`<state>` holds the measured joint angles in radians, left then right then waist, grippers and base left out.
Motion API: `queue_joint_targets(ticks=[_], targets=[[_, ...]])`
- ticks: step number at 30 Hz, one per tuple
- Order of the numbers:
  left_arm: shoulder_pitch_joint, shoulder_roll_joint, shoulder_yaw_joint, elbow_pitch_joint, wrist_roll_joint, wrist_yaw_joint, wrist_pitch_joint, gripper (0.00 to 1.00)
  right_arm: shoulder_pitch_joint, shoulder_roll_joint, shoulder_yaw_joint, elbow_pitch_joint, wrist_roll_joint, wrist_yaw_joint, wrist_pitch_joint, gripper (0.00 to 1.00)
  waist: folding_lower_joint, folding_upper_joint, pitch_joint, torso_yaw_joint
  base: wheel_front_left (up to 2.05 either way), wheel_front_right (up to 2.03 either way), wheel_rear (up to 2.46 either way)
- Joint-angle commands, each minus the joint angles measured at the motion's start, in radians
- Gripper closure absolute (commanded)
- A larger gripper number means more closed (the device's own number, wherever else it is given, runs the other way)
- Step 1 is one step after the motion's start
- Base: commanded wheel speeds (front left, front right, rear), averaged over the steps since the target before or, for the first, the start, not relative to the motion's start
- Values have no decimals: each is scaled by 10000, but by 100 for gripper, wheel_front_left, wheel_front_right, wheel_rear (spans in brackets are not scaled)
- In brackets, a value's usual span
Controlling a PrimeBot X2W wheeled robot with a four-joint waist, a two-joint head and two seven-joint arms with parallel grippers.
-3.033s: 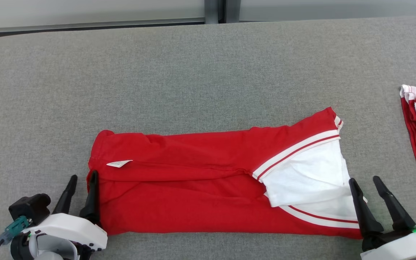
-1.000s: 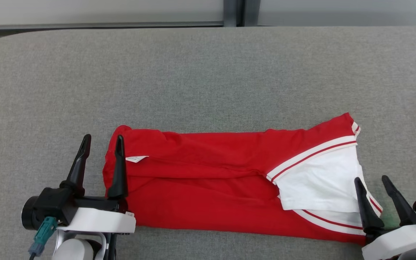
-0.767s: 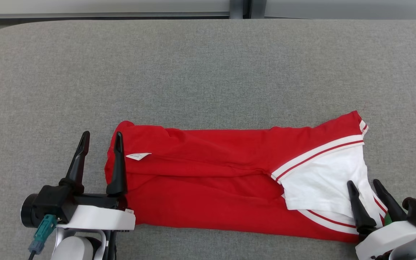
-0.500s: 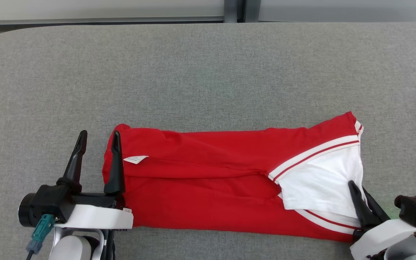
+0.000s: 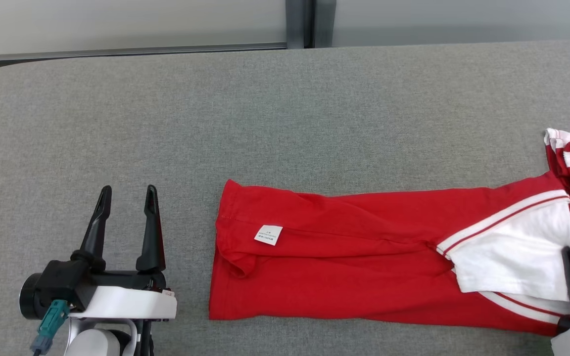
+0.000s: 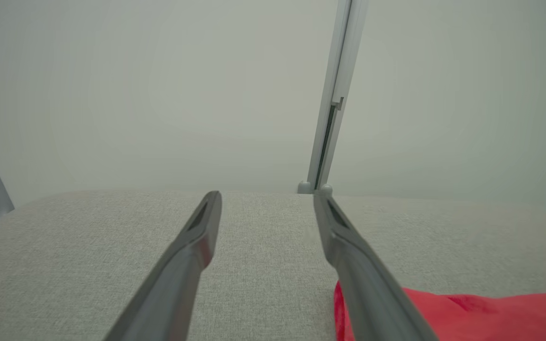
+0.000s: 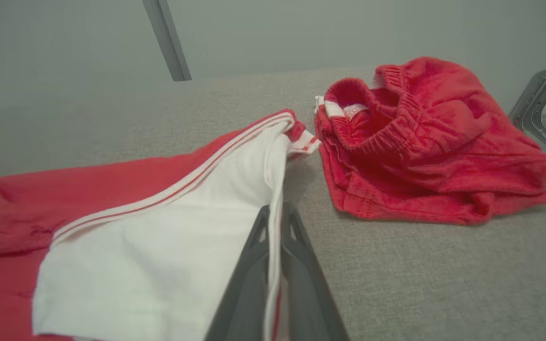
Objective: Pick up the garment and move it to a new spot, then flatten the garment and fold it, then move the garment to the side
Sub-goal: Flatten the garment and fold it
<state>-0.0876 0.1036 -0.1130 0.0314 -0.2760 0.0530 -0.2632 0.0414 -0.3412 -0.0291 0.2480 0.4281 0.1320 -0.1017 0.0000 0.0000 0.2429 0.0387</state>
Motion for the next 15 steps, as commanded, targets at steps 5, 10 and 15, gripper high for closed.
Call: queue_joint_targets(ticks=[5, 10, 15], targets=[[186, -57, 127, 68, 30, -53, -15, 0, -284, 78, 341, -1478, -197, -20, 412, 100, 0, 0, -282, -105, 0, 0, 0], [173, -94, 114, 65, 135, -38, -14, 0, -629, 497, 1242, -3182, -562, -14, 1396, 100, 0, 0, -461, -57, 0, 0, 0], [60, -127, 66, 51, 176, -46, -15, 0, -1464, 1158, 2831, -3548, -443, -14, 1846, 100, 0, 0, -430, 215, 0, 0, 0]])
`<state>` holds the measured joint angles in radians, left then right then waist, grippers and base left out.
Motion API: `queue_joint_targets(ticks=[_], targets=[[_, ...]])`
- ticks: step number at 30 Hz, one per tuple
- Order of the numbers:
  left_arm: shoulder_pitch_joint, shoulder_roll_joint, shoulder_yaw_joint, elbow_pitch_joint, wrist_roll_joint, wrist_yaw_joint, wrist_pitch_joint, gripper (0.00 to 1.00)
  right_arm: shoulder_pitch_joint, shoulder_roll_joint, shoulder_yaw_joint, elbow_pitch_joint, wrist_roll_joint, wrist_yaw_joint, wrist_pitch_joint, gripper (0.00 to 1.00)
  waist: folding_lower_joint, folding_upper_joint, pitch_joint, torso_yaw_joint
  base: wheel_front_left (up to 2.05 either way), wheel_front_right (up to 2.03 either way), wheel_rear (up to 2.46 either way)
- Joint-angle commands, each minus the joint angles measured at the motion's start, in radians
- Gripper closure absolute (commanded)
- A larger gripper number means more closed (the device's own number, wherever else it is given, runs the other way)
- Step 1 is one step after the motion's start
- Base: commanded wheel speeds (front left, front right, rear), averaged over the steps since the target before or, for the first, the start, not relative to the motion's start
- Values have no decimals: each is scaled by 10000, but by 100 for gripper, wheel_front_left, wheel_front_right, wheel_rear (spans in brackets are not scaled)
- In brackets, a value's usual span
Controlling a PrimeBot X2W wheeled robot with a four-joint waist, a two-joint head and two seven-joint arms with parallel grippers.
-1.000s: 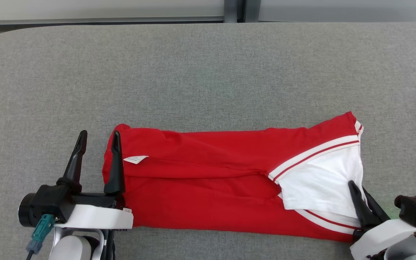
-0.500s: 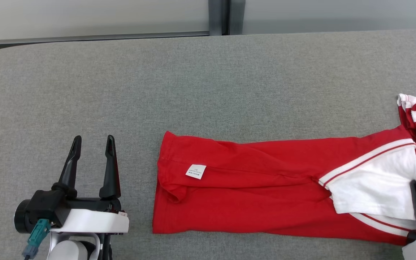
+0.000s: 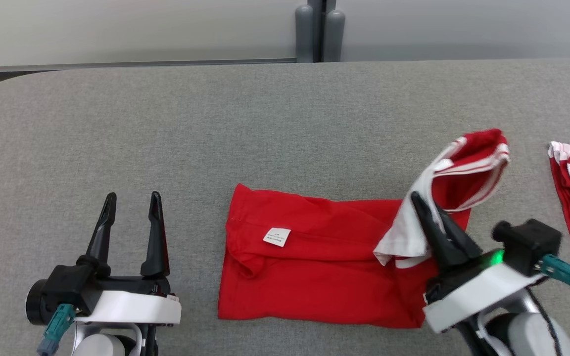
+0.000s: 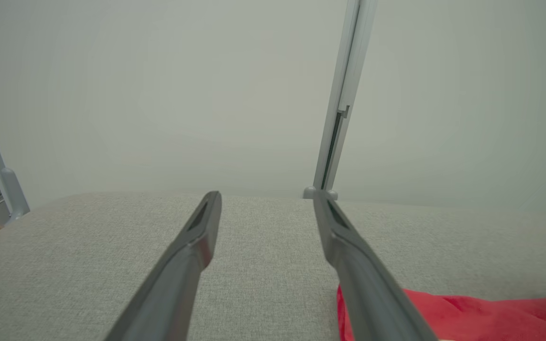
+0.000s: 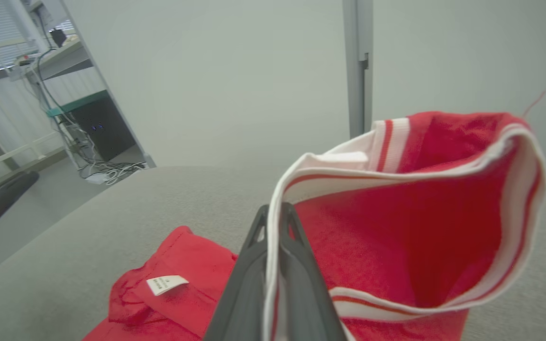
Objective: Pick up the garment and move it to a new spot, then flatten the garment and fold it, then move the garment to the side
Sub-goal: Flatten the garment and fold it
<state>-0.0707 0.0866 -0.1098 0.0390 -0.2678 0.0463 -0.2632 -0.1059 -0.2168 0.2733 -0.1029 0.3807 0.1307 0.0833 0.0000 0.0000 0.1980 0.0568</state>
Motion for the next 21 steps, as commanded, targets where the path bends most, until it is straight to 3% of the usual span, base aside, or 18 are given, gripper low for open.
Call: queue_joint_targets(ticks=[1, 7, 15, 16, 18, 19, 21], targets=[[-139, 23, 2, -5, 91, 13, -15, 0, -153, 86, 182, 100, 136, -1, 7, 100, 0, 0, 40, 120, 0, 0, 0], [-365, -130, -129, 153, -47, -6, -15, 0, -1399, 1086, 2403, 1634, 849, -1, -445, 100, 0, 0, 293, 701, 0, 0, 0], [-522, -200, -164, 346, -46, -110, -15, 0, -2368, 1494, 4238, 3894, 1744, -1, -1096, 100, 0, 0, 497, 969, 0, 0, 0], [-547, -198, -161, 387, -18, -104, -14, 0, -2494, 1506, 4358, 4092, 1767, -1, -1239, 84, 0, 0, 517, 972, 0, 0, 0], [-606, -208, -144, 416, 21, -130, -15, 0, -2675, 1542, 4657, 4424, 1903, -1, -1462, 39, 0, 0, 540, 959, 0, 0, 0], [-608, -210, -128, 439, 48, -140, -15, 0, -2767, 1546, 4764, 4497, 1899, -1, -1634, 0, 0, 0, 536, 934, 0, 0, 0], [-610, -221, -98, 468, 90, -167, -15, 0, -2960, 1544, 4998, 4488, 1869, -1, -2045, 0, 0, 0, 512, 866, 0, 0, 0]])
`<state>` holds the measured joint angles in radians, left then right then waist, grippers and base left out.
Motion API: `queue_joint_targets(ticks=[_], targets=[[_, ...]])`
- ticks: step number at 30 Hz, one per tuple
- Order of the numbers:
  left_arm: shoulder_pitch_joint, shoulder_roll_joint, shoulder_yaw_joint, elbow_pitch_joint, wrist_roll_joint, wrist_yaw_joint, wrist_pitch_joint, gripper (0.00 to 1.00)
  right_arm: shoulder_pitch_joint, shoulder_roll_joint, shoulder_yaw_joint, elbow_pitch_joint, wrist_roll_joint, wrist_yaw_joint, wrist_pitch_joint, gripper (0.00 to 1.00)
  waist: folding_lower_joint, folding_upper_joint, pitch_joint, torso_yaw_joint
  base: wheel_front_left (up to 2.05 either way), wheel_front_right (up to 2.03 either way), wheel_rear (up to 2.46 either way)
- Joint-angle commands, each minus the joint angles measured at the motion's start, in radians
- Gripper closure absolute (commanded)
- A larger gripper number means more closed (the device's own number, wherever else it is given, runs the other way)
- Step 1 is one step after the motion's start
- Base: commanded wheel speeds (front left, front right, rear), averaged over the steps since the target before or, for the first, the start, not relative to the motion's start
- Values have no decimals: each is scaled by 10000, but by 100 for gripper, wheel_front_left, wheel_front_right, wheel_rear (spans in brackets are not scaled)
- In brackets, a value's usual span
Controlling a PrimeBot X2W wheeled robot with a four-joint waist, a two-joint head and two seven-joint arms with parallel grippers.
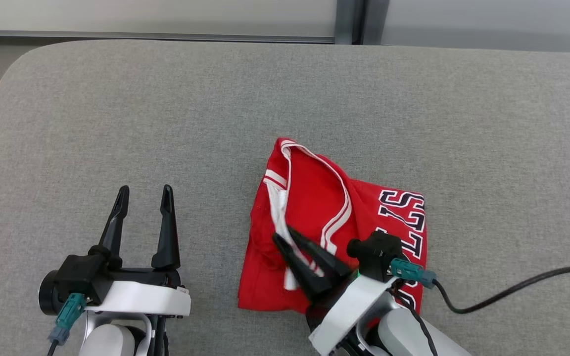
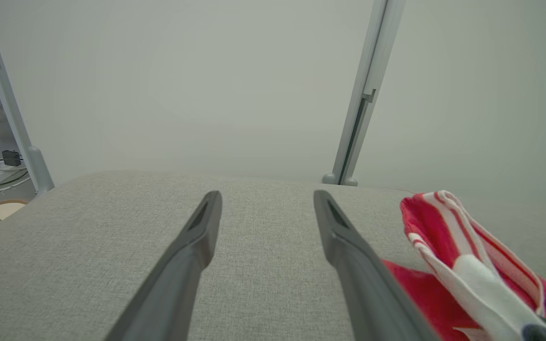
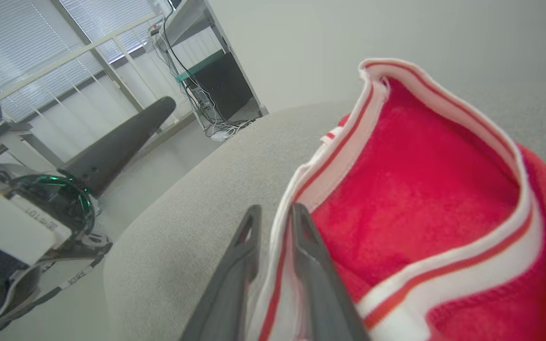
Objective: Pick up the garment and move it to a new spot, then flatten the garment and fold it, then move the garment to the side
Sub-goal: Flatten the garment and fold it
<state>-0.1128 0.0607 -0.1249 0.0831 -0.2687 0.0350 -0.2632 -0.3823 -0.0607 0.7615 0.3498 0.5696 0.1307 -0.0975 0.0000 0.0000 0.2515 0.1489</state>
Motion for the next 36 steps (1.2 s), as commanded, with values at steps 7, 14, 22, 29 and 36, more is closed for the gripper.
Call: queue_joint_targets(ticks=[7, 14, 22, 29, 36], targets=[[-58, 58, 131, 131, 226, -77, -15, 0, -269, -577, 85, -1004, -460, -1, -1242, 0, 0, 0, -251, -387, 0, 0, 0], [204, 142, 275, 131, 321, -127, -15, 0, 892, -1366, -2775, -2098, -1306, -1, -1427, 0, 0, 0, -581, -911, 0, 0, 0], [723, 306, 498, 94, 234, -120, -15, 0, 3026, -1763, -6056, -3176, -2101, -1, -772, 0, 0, 0, -1089, -1455, 0, 0, 0], [1341, 353, 537, 8, 120, -45, 8, 0, 4376, -1580, -6965, -4369, -2339, -1, -125, 0, 0, 0, -1585, -1724, 0, 0, 0], [1931, 476, 553, 50, 31, -15, 145, 0, 4997, -1483, -7153, -4760, -2335, -1, 377, 0, 0, 0, -2307, -1733, 0, 0, 0]])
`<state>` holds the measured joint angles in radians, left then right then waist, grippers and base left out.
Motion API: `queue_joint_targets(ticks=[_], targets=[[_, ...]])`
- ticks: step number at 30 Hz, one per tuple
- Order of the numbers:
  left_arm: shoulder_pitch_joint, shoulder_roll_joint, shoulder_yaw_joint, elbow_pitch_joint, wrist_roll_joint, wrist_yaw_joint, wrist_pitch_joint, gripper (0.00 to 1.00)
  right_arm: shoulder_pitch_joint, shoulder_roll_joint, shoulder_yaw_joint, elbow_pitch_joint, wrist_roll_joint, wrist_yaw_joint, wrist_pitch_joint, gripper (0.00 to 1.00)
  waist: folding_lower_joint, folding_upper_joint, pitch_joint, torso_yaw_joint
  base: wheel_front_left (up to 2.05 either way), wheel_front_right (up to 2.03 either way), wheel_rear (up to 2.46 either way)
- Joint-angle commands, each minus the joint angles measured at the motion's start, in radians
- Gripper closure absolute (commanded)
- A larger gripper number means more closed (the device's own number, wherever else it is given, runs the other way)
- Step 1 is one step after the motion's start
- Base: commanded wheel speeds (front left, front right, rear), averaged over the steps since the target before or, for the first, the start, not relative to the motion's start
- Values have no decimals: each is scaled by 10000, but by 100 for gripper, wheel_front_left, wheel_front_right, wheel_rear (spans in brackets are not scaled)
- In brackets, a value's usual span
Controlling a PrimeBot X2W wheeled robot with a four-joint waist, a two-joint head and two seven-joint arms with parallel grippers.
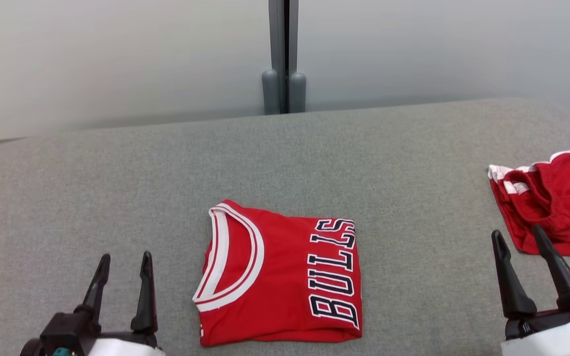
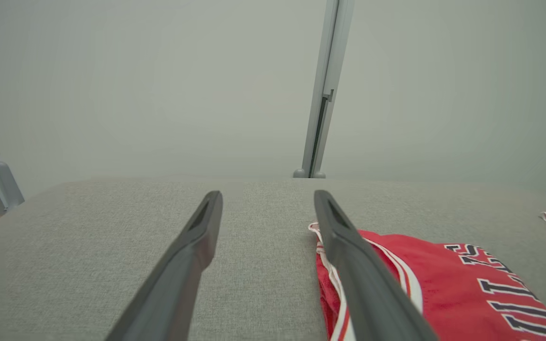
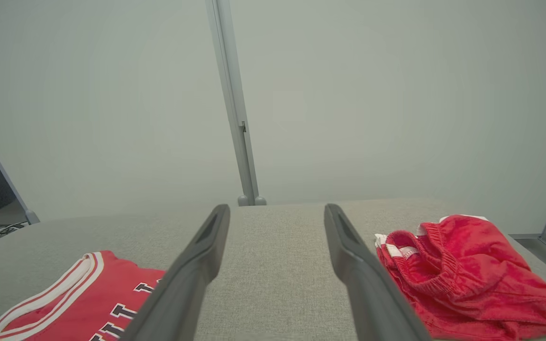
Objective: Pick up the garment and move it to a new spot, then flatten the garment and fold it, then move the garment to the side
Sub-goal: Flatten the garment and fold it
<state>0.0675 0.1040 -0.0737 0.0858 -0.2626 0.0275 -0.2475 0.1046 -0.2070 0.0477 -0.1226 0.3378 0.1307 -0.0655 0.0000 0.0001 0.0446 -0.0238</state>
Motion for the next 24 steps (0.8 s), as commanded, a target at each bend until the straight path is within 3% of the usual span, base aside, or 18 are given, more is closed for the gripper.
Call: queue_joint_targets(ticks=[1, 10, 24], targets=[[241, 48, 30, 29, -31, 79, 42, 0, 224, -44, -18, -50, -22, -1, 130, 0, 0, -1, -379, -5, 0, 0, 0], [946, 74, 108, -80, -256, 233, 157, 0, 909, -148, -170, -281, 32, -1, 550, 0, 0, -1, -961, 117, 0, 0, 0], [849, 299, 2, -135, -123, 345, 298, 0, 1077, -179, -284, -392, 47, -1, 746, 0, 0, -1, -1016, 123, 0, 0, 0]])
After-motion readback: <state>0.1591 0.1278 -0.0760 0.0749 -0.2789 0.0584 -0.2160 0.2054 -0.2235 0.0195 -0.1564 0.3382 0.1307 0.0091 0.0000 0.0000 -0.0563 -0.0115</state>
